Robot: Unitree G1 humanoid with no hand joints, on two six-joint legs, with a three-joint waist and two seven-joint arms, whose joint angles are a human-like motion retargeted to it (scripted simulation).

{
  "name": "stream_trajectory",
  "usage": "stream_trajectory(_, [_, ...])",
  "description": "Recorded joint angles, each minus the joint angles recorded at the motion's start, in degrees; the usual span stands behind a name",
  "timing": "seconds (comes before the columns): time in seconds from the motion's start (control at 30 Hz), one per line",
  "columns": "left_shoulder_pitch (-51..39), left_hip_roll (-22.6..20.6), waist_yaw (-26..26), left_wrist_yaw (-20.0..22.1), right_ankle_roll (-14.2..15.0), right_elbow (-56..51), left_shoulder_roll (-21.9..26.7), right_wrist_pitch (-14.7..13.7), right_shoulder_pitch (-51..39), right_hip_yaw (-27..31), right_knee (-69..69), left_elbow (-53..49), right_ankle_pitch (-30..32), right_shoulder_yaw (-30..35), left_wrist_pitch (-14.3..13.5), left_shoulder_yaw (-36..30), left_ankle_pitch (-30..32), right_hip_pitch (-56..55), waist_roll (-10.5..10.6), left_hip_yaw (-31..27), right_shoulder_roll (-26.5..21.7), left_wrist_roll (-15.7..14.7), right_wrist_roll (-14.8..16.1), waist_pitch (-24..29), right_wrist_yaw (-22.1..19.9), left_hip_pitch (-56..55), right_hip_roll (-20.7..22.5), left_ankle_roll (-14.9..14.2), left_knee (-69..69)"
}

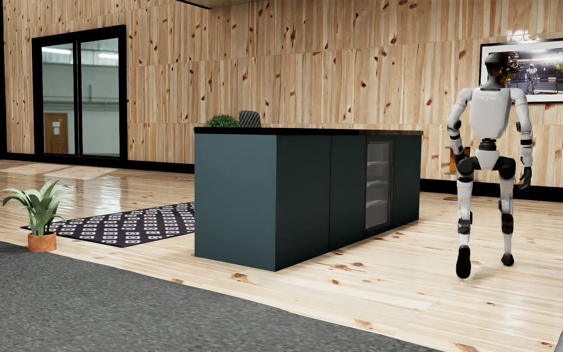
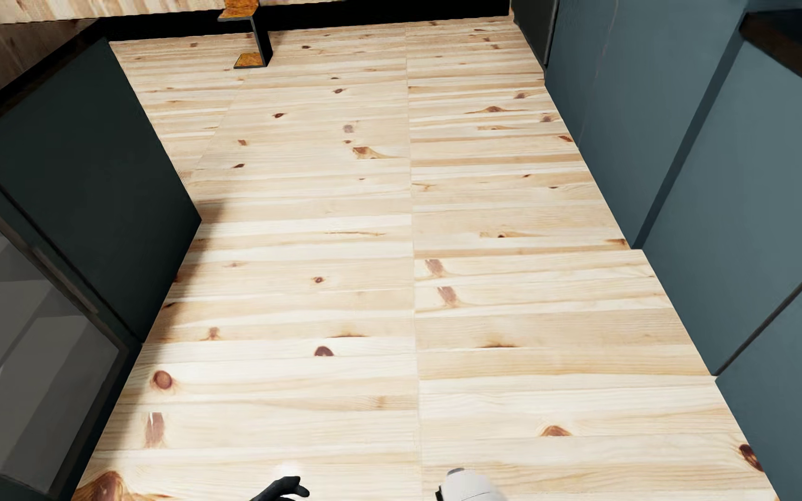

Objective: Walk to the wood shelves

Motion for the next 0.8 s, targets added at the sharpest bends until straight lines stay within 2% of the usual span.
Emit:
stream_trajectory(0.03, [0.2,0.5,0.7,0.0,0.0,2.1,-0.2,0.0,-1.3,0.0,1.6,3.7,-3.3,-0.6,0.0,-3.5,7.2,2.7,0.2,0.0,0.7,0.0,0.0,0.1,0.0,-6.5,2.3,0.0,14.1])
stream_trajectory(0.1, [0.6,-1.3,5.6,0.0,0.0,-0.3,0.0,0.0,-2.7,0.0,-4.1,9.2,-5.4,-0.1,0.0,-10.8,1.4,14.1,-1.1,0.0,1.0,0.0,0.0,0.9,0.0,-19.4,4.0,0.0,33.6])
stream_trajectory(0.13, [2.4,-2.9,9.1,0.0,0.0,-1.3,-0.4,0.0,-3.7,0.0,-7.4,11.7,-5.3,-0.2,0.0,-10.7,-0.7,19.5,-2.6,0.0,1.3,0.0,0.0,1.3,0.0,-25.6,4.3,0.0,36.2])
stream_trajectory(0.17, [4.2,-4.3,13.1,0.0,0.0,-4.6,-0.1,0.0,-4.1,0.0,-11.4,14.0,-5.1,-0.6,0.0,-13.3,0.9,26.0,-3.8,0.0,0.9,0.0,0.0,1.8,0.0,-30.2,4.1,0.0,32.6])
stream_trajectory(0.2, [6.3,-5.3,16.2,0.0,0.0,-7.4,0.3,0.0,-5.2,0.0,-13.8,15.3,-4.9,-1.0,0.0,-14.0,5.7,30.4,-5.0,0.0,0.6,0.0,0.0,1.9,0.0,-35.4,3.5,0.0,24.4])
stream_trajectory(0.27, [10.4,-4.9,21.7,0.0,0.0,-13.2,1.1,0.0,-7.7,0.0,-18.0,16.2,-4.9,-2.8,0.0,-14.2,16.3,38.4,-6.0,0.0,-0.4,0.0,0.0,2.1,0.0,-42.3,2.5,0.0,0.2])
stream_trajectory(0.3, [11.8,-4.4,23.6,0.0,0.0,-15.1,1.2,0.0,-9.6,0.0,-19.5,16.7,-5.8,-3.0,0.0,-14.3,6.6,41.1,-5.8,0.0,-1.0,0.0,0.0,1.6,0.0,-43.9,2.6,0.0,-12.7])
stream_trajectory(0.33, [13.4,-3.0,24.5,0.0,0.0,-17.4,1.5,0.0,-11.3,0.0,-20.5,16.2,-6.3,-3.9,0.0,-15.3,-15.3,44.9,-5.1,0.0,-1.7,0.0,0.0,1.5,0.0,-44.3,3.0,0.0,-18.4])
stream_trajectory(0.37, [14.0,-1.6,27.1,0.0,0.0,-18.8,0.8,0.0,-12.1,0.0,-18.3,18.8,-7.2,-5.3,0.0,-14.8,-27.7,44.2,-5.6,0.0,-1.9,0.0,0.0,-0.5,0.0,-47.0,0.6,0.0,-17.6])
stream_trajectory(0.4, [14.7,-0.8,28.8,0.0,0.0,-19.2,0.2,0.0,-12.2,0.0,-17.6,20.2,-5.9,-7.4,0.0,-14.4,-26.6,46.4,-5.4,0.0,-1.5,0.0,0.0,-0.2,0.0,-49.2,-0.2,0.0,-18.4])
stream_trajectory(0.43, [15.7,-1.0,29.9,0.0,0.0,-19.0,-0.3,0.0,-11.5,0.0,-15.4,21.7,-2.6,-9.2,0.0,-13.4,-11.5,48.4,-6.0,0.0,-0.9,0.0,0.0,-0.2,0.0,-51.5,-2.0,0.0,-15.3])
stream_trajectory(0.47, [15.9,-3.5,29.0,0.0,0.0,-18.1,-0.6,0.0,-10.9,0.0,-10.0,22.2,4.3,-9.9,0.0,-14.4,4.1,46.7,-7.9,0.0,-0.2,0.0,0.0,-1.6,0.0,-53.4,-4.6,0.0,-13.1])
stream_trajectory(0.5, [15.8,-7.4,26.1,0.0,0.0,-15.6,-0.4,0.0,-9.1,0.0,-0.5,22.8,14.2,-9.7,0.0,-16.7,10.1,45.4,-9.3,0.0,0.8,0.0,0.0,-1.2,0.0,-53.9,-6.2,0.0,-6.3])
stream_trajectory(0.53, [14.4,-8.9,24.6,0.0,0.0,-13.2,-0.4,0.0,-8.2,0.0,10.7,23.4,20.8,-9.6,0.0,-15.8,9.2,40.4,-10.2,0.0,1.6,0.0,0.0,-0.6,0.0,-51.2,-7.0,0.0,-3.6])
stream_trajectory(0.57, [12.8,-11.9,23.6,0.0,0.0,-10.9,-0.6,0.0,-8.3,0.0,23.3,22.6,16.1,-6.6,0.0,-14.8,8.5,33.6,-10.4,0.0,1.7,0.0,0.0,0.7,0.0,-47.7,-7.2,0.0,-2.9])
stream_trajectory(0.6, [10.5,-12.7,21.7,0.0,0.0,-8.6,-0.5,0.0,-8.7,0.0,31.1,21.4,6.9,-4.1,0.0,-14.0,5.1,27.8,-10.0,0.0,1.8,0.0,0.0,2.4,0.0,-40.7,-6.6,0.0,-6.1])
stream_trajectory(0.63, [8.2,-13.0,18.5,0.0,0.0,-6.7,-0.7,0.0,-7.4,0.0,33.6,21.0,0.2,-2.4,0.0,-13.0,0.5,22.3,-8.8,0.0,1.9,0.0,0.0,1.9,0.0,-34.6,-5.1,0.0,-9.2])
stream_trajectory(0.67, [7.7,-12.2,14.2,0.0,0.0,-6.3,-0.3,0.0,-5.7,0.0,31.7,16.4,-3.5,-1.5,0.0,-9.3,-3.3,19.0,-7.4,0.0,1.7,0.0,0.0,2.9,0.0,-27.9,-3.4,0.0,-12.0])
stream_trajectory(0.73, [4.0,-9.7,7.6,0.0,0.0,-5.7,1.9,0.0,-2.4,0.0,16.7,7.9,-4.9,-0.9,0.0,-8.7,-11.7,12.2,-4.8,0.0,0.8,0.0,0.0,3.2,0.0,-16.9,-1.9,0.0,-18.1])
stream_trajectory(0.77, [1.7,-8.6,5.1,0.0,0.0,-5.7,2.4,0.0,-1.1,0.0,5.3,4.8,-3.7,-0.6,0.0,-7.0,-16.2,10.3,-4.3,0.0,0.4,0.0,0.0,2.9,0.0,-13.1,-2.1,0.0,-19.6])
stream_trajectory(0.8, [-0.7,-7.8,3.5,0.0,0.0,-5.9,2.5,0.0,0.2,0.0,-7.6,2.8,-7.0,-0.3,0.0,-4.2,-19.2,9.2,-4.0,0.0,0.3,0.0,0.0,2.0,0.0,-10.4,-2.3,0.0,-20.5])
